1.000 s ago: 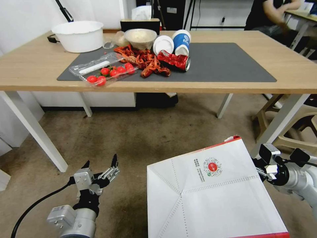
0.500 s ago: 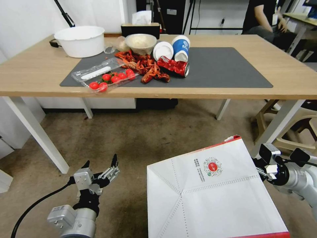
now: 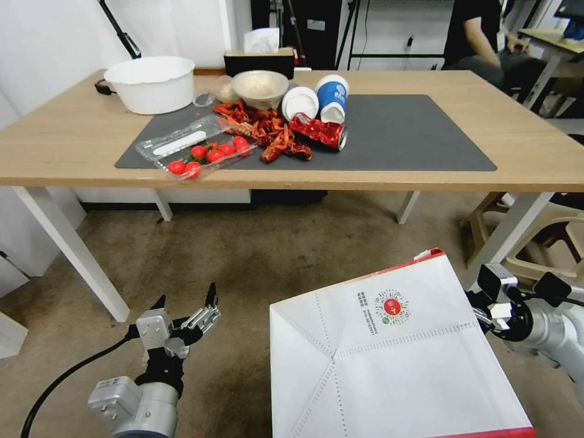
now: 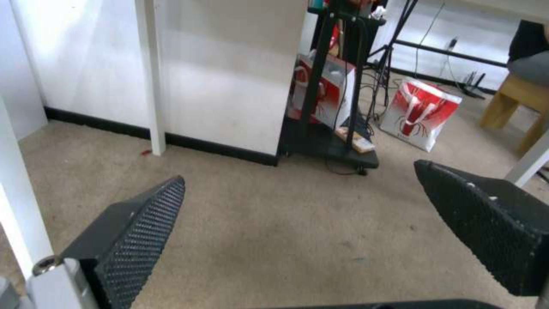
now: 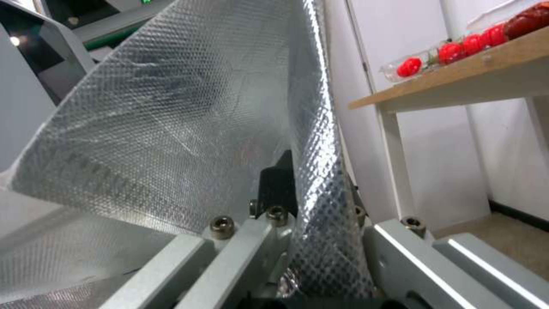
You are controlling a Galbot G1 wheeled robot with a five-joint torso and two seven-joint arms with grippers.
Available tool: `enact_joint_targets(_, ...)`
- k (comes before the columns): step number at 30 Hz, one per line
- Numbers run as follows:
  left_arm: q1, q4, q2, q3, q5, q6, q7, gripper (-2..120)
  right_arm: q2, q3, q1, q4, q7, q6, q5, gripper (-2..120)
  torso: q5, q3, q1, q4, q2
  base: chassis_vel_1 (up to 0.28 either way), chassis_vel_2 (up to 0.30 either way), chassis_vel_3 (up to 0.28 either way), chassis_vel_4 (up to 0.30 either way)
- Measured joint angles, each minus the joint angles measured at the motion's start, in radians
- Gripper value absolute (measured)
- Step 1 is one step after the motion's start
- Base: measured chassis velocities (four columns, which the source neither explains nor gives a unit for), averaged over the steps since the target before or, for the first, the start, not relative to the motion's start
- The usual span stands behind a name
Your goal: Pick up the food delivery bag from the floor and place it on the table.
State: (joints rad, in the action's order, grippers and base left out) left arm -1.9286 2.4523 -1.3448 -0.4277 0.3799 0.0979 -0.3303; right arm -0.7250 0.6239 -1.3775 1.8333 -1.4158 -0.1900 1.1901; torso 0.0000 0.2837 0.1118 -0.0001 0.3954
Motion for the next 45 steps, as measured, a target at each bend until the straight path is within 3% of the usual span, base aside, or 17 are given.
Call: enact_joint_targets(45,-0.008,0.015,-0.002,-0.001,-0.008,0.002,-0.002,100,-0.005,0.008,-0.005,0.017,0.002,0.0,0.001,0,-0.0001,0.117,0.067,0.0,0.184,0.0,0.0,0.0,0.0)
